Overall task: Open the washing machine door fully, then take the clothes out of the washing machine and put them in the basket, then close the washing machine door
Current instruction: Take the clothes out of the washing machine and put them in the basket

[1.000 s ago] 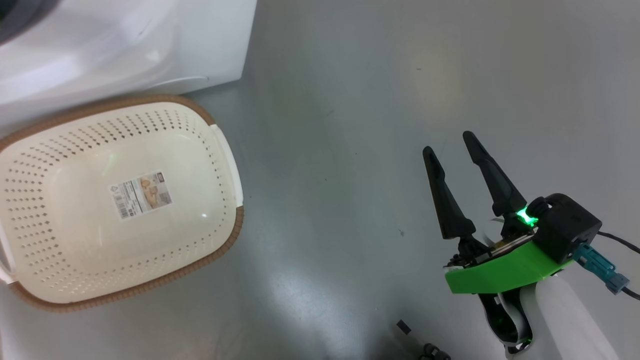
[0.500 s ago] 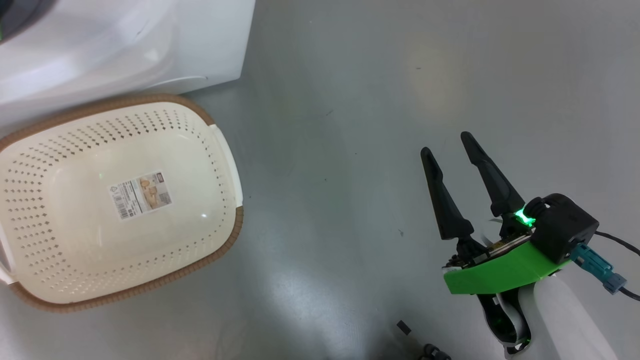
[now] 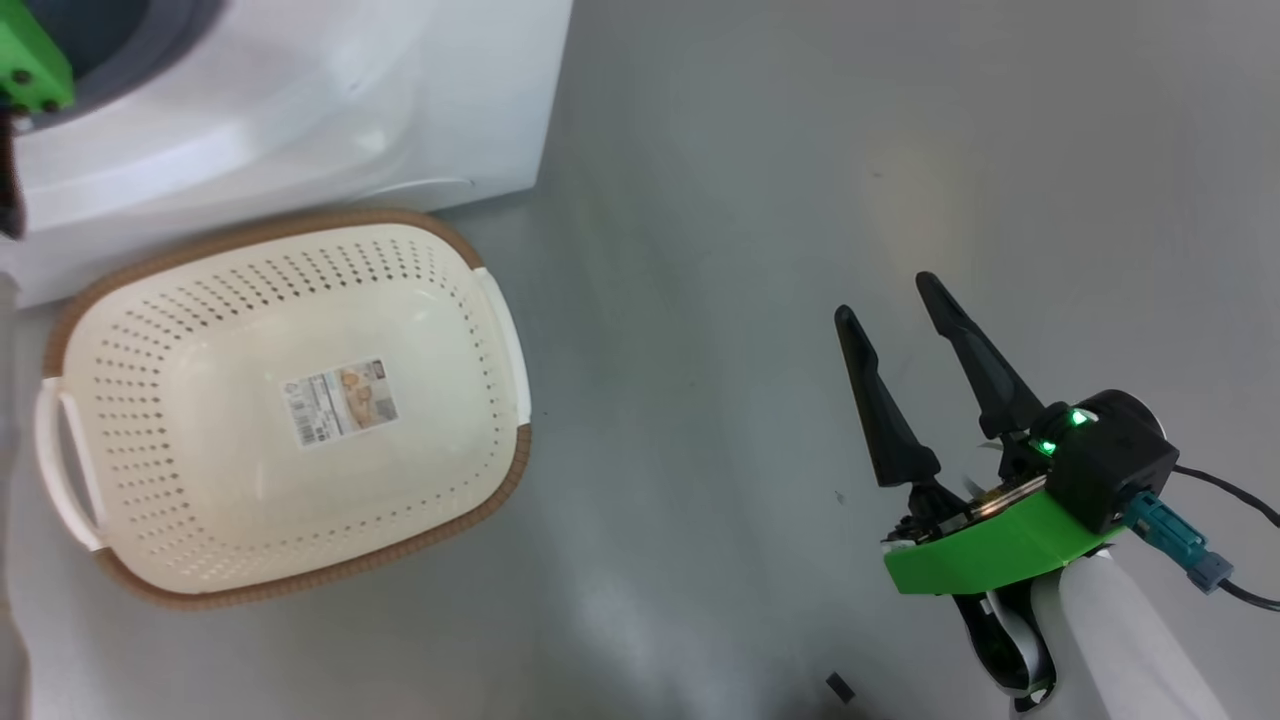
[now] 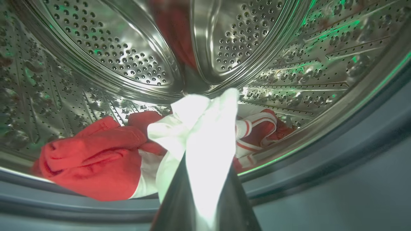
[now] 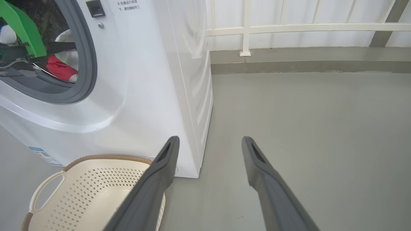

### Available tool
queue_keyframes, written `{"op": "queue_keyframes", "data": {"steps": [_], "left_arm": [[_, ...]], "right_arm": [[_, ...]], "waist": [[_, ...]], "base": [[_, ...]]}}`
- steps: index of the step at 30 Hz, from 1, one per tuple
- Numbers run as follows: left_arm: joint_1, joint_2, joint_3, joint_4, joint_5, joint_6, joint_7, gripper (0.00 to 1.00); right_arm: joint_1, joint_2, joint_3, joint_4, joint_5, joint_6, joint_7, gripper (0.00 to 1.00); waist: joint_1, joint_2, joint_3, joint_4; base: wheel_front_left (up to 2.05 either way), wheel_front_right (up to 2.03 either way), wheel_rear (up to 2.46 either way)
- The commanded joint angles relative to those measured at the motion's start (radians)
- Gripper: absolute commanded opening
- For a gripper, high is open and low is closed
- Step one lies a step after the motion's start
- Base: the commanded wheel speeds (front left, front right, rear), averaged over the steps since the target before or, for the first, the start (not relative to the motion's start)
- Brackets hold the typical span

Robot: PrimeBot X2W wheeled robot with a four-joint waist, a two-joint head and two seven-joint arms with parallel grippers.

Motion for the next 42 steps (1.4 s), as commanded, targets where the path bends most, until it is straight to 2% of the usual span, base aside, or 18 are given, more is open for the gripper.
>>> {"op": "queue_keyframes", "data": {"steps": [1, 8, 16, 30, 36, 42], "left_arm": [[0.024, 0.035, 0.003, -0.041, 0.009, -0.002, -0.018, 0.0], [0.11, 0.014, -0.005, -0.145, 0.006, 0.013, -0.075, 0.0], [0.279, 0.013, -0.016, -0.382, 0.014, 0.065, -0.097, 0.0], [0.626, 0.063, 0.006, -0.924, 0.048, 0.21, -0.052, 0.0], [0.702, 0.082, 0.021, -1.074, 0.06, 0.242, -0.054, 0.0], [0.741, 0.101, 0.033, -1.153, 0.074, 0.257, -0.073, 0.0]], "right_arm": [[0.027, -0.007, 0.02, -0.018, -0.01, 0.003, -0.006, 1.0], [0.043, -0.009, 0.027, -0.012, -0.029, 0.003, -0.006, 1.0], [0.072, -0.019, 0.033, 0.0, -0.048, 0.003, -0.006, 1.0], [0.134, -0.02, 0.033, 0.016, -0.071, 0.003, -0.006, 1.0], [0.164, -0.02, 0.029, 0.025, -0.078, 0.003, -0.006, 1.0], [0.191, -0.018, 0.028, 0.036, -0.083, 0.003, -0.006, 1.0]], "waist": [[0.0001, 0.0, -0.029, 0.026], [0.0001, 0.0, -0.079, 0.055], [0.0001, 0.0, -0.155, 0.081], [0.0001, 0.0, -0.284, 0.103], [0.0001, 0.0, -0.336, 0.107], [0.0001, 0.0, -0.388, 0.105]], "base": [[0.0, 0.0, 0.0], [0.0, 0.0, 0.0], [0.0, 0.0, 0.0], [0.0, 0.0, 0.0], [0.0, 0.0, 0.0], [0.0, 0.0, 0.0]]}}
